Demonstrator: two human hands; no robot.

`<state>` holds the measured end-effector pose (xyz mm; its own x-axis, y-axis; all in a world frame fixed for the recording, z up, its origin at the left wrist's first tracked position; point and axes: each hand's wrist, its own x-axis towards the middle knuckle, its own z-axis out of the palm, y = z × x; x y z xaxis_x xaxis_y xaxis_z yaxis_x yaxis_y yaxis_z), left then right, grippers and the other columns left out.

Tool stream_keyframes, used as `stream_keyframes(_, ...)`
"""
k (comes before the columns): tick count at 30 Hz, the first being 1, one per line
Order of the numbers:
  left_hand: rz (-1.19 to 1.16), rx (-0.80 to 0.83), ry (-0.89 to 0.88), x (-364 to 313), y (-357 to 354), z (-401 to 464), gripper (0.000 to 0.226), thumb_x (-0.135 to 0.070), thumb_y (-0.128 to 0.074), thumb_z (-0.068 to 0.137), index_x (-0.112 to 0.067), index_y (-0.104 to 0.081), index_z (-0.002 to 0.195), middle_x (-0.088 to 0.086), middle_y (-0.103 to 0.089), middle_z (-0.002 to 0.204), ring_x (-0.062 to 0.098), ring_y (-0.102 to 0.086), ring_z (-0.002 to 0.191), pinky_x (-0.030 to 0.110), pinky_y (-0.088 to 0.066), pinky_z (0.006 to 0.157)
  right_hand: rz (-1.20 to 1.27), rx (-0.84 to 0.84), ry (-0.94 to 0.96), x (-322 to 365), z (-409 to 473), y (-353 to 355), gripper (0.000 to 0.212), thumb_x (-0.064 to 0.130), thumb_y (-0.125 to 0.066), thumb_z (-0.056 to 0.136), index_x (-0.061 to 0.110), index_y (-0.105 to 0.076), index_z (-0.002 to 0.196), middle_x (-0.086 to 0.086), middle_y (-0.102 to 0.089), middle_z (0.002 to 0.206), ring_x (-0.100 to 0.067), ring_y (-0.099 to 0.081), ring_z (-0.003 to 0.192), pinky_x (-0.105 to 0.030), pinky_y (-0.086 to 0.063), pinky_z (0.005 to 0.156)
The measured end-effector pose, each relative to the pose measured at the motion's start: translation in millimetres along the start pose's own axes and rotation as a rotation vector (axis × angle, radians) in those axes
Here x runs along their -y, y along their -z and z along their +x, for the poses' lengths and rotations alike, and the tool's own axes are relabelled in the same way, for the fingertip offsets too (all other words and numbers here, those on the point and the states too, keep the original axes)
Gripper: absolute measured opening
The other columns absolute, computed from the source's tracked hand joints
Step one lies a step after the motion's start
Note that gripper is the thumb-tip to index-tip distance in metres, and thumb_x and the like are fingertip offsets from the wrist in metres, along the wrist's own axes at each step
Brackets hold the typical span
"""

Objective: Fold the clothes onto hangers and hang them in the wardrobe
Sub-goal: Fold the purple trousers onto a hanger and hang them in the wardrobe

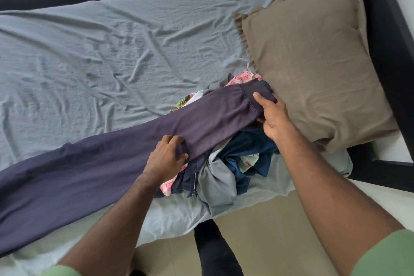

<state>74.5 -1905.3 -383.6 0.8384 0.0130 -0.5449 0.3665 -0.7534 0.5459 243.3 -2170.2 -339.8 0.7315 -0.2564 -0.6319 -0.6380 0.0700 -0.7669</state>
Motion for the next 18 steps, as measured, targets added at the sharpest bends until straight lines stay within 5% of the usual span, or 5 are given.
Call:
stream_keyframes(4, -0.117, 0.044, 0.016, -2, 8, 0, 0.043, -0.041, -0.059, 0.098, -0.021, -0.054, 0.135, 0.000, -0.048, 0.134, 0.021, -0.052, 0.120, 0.031, -0.041, 0.098, 0.144, 0.064, 0.323, 3, -33, -30, 0.015, 0.011, -0.078, 0.087, 0.018, -0.074, 0.100, -0.005, -0.077, 0.104, -0.023, -0.072, 0.103, -0.041, -0.056, 0.097)
stream_keyframes(9, -0.454, -0.023, 0.066, 13, 35, -7, 0.028, -0.042, -0.049, 0.104, -0.020, -0.064, 0.111, -0.006, -0.065, 0.111, 0.016, -0.060, 0.109, 0.029, -0.043, 0.088, 0.059, 0.121, 0.475, 7, -86, -92, 0.014, 0.017, -0.079, 0.086, 0.013, -0.071, 0.096, -0.001, -0.076, 0.093, -0.019, -0.071, 0.091, -0.033, -0.057, 0.084)
stream_keyframes(15, -1.170, -0.029, 0.285, 56, 110, -41, 0.062, -0.065, -0.027, 0.102, -0.019, -0.066, 0.116, 0.004, -0.073, 0.113, 0.024, -0.069, 0.102, 0.038, -0.050, 0.077, -0.244, 0.325, 0.606, -38, -165, -201, 0.020, 0.022, -0.078, 0.086, 0.019, -0.059, 0.078, 0.011, -0.058, 0.068, -0.010, -0.051, 0.067, -0.036, -0.043, 0.063)
stream_keyframes(18, -1.414, -0.043, 0.285, 102, 152, -77, 0.073, -0.075, -0.023, 0.096, -0.019, -0.068, 0.112, 0.007, -0.074, 0.107, 0.027, -0.070, 0.089, 0.043, -0.051, 0.077, -0.437, 0.444, 0.643, -91, -212, -269, 0.019, 0.025, -0.080, 0.084, 0.013, -0.070, 0.095, 0.006, -0.069, 0.081, -0.009, -0.063, 0.075, -0.034, -0.053, 0.071)
